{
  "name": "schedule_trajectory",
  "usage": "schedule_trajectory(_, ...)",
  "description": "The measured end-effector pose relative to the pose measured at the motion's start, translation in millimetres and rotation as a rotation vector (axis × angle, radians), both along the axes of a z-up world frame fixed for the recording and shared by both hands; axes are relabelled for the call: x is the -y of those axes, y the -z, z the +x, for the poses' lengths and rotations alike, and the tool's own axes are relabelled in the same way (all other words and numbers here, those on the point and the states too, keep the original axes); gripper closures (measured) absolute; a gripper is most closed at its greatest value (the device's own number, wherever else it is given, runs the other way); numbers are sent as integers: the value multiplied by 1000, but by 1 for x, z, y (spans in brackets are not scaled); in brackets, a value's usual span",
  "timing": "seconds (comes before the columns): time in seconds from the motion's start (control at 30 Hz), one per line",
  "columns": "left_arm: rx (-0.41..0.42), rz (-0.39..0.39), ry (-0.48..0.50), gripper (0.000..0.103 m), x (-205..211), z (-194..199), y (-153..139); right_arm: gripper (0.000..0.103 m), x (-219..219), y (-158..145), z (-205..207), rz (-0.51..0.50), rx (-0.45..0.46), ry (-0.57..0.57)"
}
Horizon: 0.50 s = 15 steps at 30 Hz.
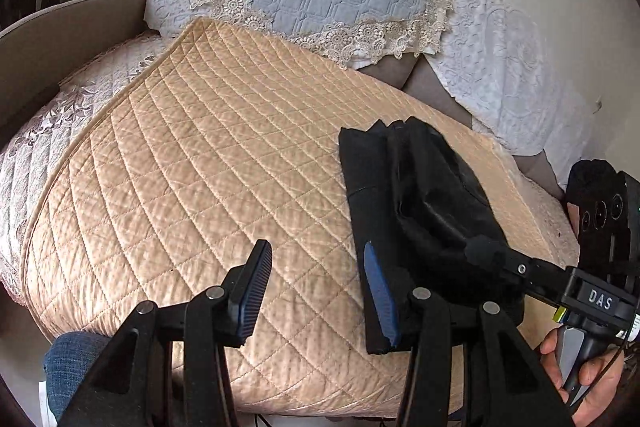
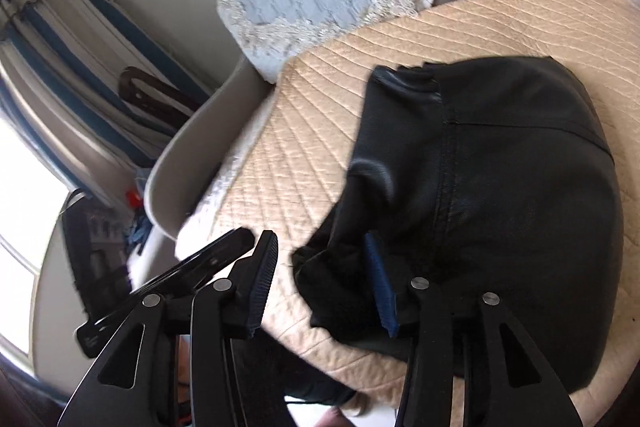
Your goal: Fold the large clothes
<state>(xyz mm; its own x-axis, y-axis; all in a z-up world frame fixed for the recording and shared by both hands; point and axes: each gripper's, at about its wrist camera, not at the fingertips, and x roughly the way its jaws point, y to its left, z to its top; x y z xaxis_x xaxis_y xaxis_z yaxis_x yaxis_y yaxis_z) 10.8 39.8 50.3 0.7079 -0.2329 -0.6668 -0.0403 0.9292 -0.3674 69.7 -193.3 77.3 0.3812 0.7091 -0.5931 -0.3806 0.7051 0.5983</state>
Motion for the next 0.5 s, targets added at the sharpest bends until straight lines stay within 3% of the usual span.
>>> schedule_trajectory(0.1, 32, -30, 29, 50, 8, 3, -14, 57, 23, -23, -22, 43, 84, 4)
schedule_trajectory(0.2, 53, -52, 77, 44, 23, 11, -21, 57, 48, -28, -30, -6, 136, 80)
schedule_trajectory(0.33, 38, -86, 151, 42, 51, 27, -17, 57, 75, -15, -29, -74, 110, 163)
schedule_trajectory(0.5, 19, -61, 187, 42, 78, 33, -4, 57, 79, -6, -20, -120, 84, 223)
